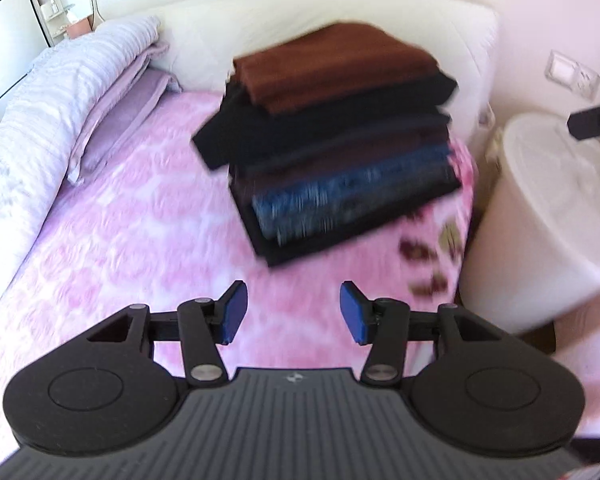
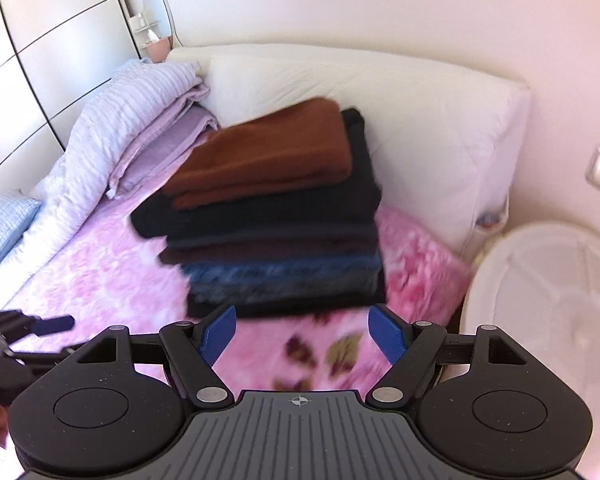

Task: Fold clothes

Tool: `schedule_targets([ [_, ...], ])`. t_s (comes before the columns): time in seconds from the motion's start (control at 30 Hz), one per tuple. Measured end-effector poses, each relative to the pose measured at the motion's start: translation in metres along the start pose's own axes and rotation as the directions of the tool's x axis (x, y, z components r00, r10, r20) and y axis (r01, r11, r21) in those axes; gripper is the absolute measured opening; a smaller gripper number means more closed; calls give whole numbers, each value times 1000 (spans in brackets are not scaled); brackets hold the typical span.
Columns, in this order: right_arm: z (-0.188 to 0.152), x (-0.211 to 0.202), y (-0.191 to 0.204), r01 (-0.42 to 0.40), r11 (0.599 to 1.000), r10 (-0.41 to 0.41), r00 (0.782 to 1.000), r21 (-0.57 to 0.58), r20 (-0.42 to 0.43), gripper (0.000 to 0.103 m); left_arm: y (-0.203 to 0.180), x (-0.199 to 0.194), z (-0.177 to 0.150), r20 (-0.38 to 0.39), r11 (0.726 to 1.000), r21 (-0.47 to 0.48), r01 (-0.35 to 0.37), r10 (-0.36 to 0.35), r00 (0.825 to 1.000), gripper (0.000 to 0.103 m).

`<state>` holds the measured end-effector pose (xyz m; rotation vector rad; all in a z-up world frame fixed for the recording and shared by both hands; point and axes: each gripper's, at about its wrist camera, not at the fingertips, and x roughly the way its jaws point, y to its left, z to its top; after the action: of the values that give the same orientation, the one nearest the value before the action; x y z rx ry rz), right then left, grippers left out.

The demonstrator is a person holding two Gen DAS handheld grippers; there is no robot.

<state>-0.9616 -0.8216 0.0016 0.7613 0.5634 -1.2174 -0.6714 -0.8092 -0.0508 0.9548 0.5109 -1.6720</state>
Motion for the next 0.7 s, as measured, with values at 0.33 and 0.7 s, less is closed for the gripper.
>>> schedule_targets([
  [0.33,-20,-47,66,-38,995,40,999,-88,27,77,-7,-56,-33,-43,998,-23,-53,52,998,47],
  [0.7,-31,-63,47,-27,998,29,999,-49,43,77,-58,-61,-17,-60,997,43,-62,64,996,49],
])
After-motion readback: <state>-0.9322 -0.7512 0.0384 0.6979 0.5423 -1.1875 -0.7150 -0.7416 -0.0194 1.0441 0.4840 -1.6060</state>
